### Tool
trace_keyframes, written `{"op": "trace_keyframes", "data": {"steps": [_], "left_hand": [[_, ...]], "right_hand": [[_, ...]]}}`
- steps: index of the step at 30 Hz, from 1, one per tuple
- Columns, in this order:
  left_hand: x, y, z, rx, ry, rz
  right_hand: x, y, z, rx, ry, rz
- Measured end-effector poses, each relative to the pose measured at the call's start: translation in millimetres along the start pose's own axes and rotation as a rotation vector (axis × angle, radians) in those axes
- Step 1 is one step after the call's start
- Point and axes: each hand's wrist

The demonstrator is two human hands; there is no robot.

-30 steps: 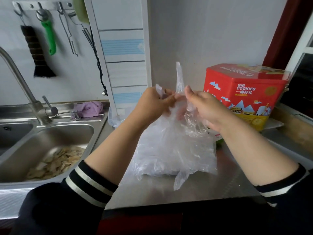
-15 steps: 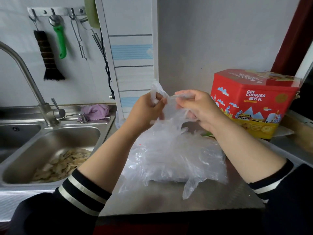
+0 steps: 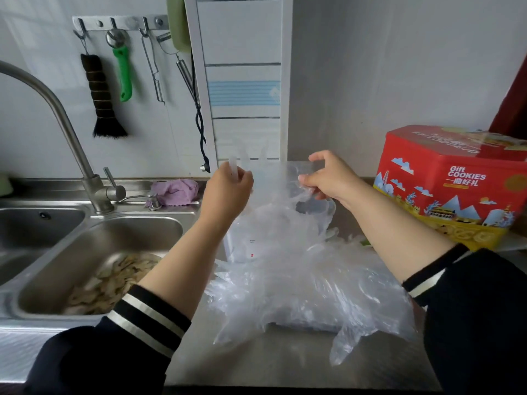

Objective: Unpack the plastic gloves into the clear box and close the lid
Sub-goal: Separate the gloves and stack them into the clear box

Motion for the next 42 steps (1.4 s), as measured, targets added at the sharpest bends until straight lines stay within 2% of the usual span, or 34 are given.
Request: {"op": "trace_keyframes", "data": {"steps": [3, 6, 8, 12, 17, 20, 22, 25, 28, 31, 33, 35, 38, 42], "left_hand": [[0.8, 6.8, 14.0, -0.032, 0.272, 0.053], [0.4, 9.2, 28.4, -0.073, 0.501, 0.149], [-1.8, 12.4, 34.3, -0.08, 0.647, 0.245], [-10.2, 17.7, 34.4, -0.06, 0.874, 0.4], [-12.0, 22.9, 28.9, -0.089, 0.981, 0.411], [-6.3, 22.3, 28.3, -0.119, 0.946, 0.349], [-2.9, 16.9, 26.5, -0.128, 0.902, 0.325], [-3.0, 1.7, 19.9, -0.223, 0.824, 0.261], [-8.7, -20.9, 6.9, -0.389, 0.573, 0.125], [-21.9, -45.1, -6.8, -0.531, 0.251, 0.102], [-28.0, -56.2, -13.6, -0.588, 0.166, 0.121], [-32.1, -64.9, -19.9, -0.642, 0.143, 0.149], [-36.6, -78.8, -28.2, -0.726, 0.117, 0.282], [-41.7, -88.1, -26.7, -0.763, 0.126, 0.475]], "right_hand": [[-11.1, 18.0, -0.8, 0.088, -0.337, -0.028], [-23.2, 28.0, -2.0, 0.208, -0.743, 0.038], [-32.0, 32.1, -5.0, 0.241, -0.915, 0.111], [-45.8, 33.2, -12.4, 0.255, -1.114, 0.221], [-45.1, 29.9, -14.3, 0.271, -1.181, 0.245], [-33.4, 25.2, -11.0, 0.34, -1.077, 0.093], [-17.8, 12.9, -9.3, 0.364, -0.918, 0.012], [6.8, -16.1, -15.5, 0.336, -0.597, -0.043], [20.6, -54.2, -30.9, 0.264, -0.34, -0.036], [34.2, -89.7, -52.9, 0.185, -0.459, 0.176], [37.4, -106.8, -64.6, 0.135, -0.661, 0.395], [32.7, -117.8, -77.2, 0.128, -0.806, 0.482], [18.4, -124.2, -89.2, 0.211, -0.819, 0.354], [21.4, -122.3, -85.6, 0.275, -0.699, 0.165]]}}
Point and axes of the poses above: each hand's wrist, its own y-axis towards the middle knuckle, its own x-axis out of the back of the hand, z = x × y, and after that the axes turned 7 degrees about -y, right-handed
